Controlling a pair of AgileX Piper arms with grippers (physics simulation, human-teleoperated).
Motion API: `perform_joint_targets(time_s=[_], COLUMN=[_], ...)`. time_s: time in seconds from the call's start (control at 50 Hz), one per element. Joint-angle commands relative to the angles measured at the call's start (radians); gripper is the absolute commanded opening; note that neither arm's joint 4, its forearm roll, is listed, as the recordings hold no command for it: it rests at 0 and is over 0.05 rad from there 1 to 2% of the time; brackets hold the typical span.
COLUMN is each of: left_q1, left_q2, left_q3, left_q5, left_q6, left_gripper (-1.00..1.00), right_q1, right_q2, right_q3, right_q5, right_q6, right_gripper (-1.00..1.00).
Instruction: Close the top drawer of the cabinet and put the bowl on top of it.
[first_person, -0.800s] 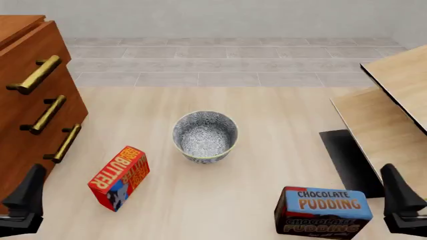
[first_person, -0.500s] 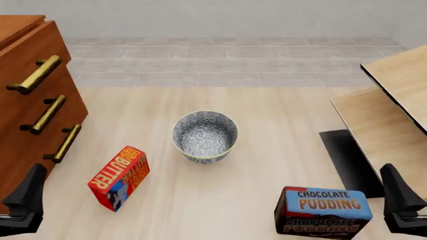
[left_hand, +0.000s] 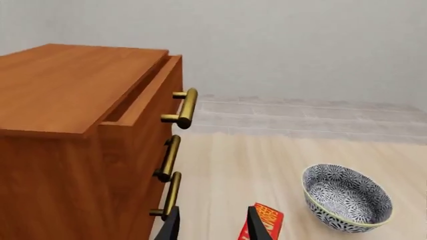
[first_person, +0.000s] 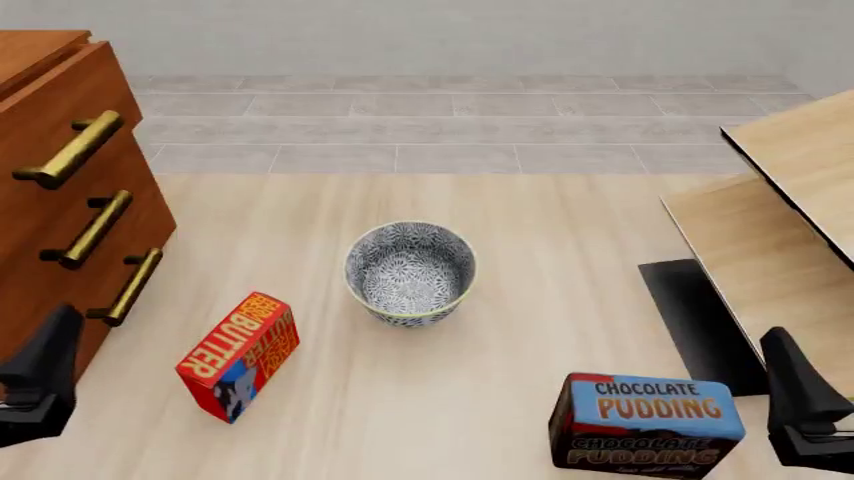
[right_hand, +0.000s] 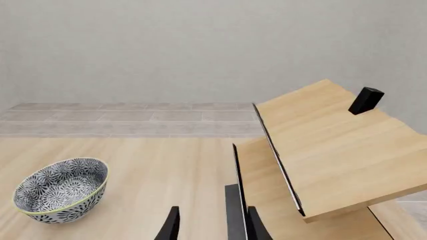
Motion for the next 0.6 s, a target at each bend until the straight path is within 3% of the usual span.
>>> perform_joint_targets(time_s=[0.02, 0.04, 0.06, 0.12, 0.28, 0.6], left_q1=[0.005, -0.003, 0.0, -0.004, -0.011, 0.008], left_q2=[0.064, 0.105, 0.123, 0.133, 0.221, 0.346], left_q3=[-0.087, -0.1, -0.109, -0.123, -0.179, -0.193], left_q5=[0.022, 0.014, 0.012, 0.009, -0.014, -0.102], left_q6=[-0.026, -0.075, -0.081, -0.053, -0.061, -0.045], left_gripper=[1.0, 1.0, 1.0, 1.0, 1.0, 1.0], right_q1=[0.0, 0.0, 0.0, 0.0, 0.0, 0.0], right_q2=[0.0, 0.0, 0.0, 0.0, 0.0, 0.0], right_q3=[0.001, 0.001, 0.001, 0.001, 0.001, 0.001], right_q5=[-0.001, -0.002, -0.002, -0.001, -0.002, -0.001], right_q6=[0.0, 0.0, 0.0, 0.0, 0.0, 0.0], right_gripper=[1.0, 1.0, 1.0, 1.0, 1.0, 1.0])
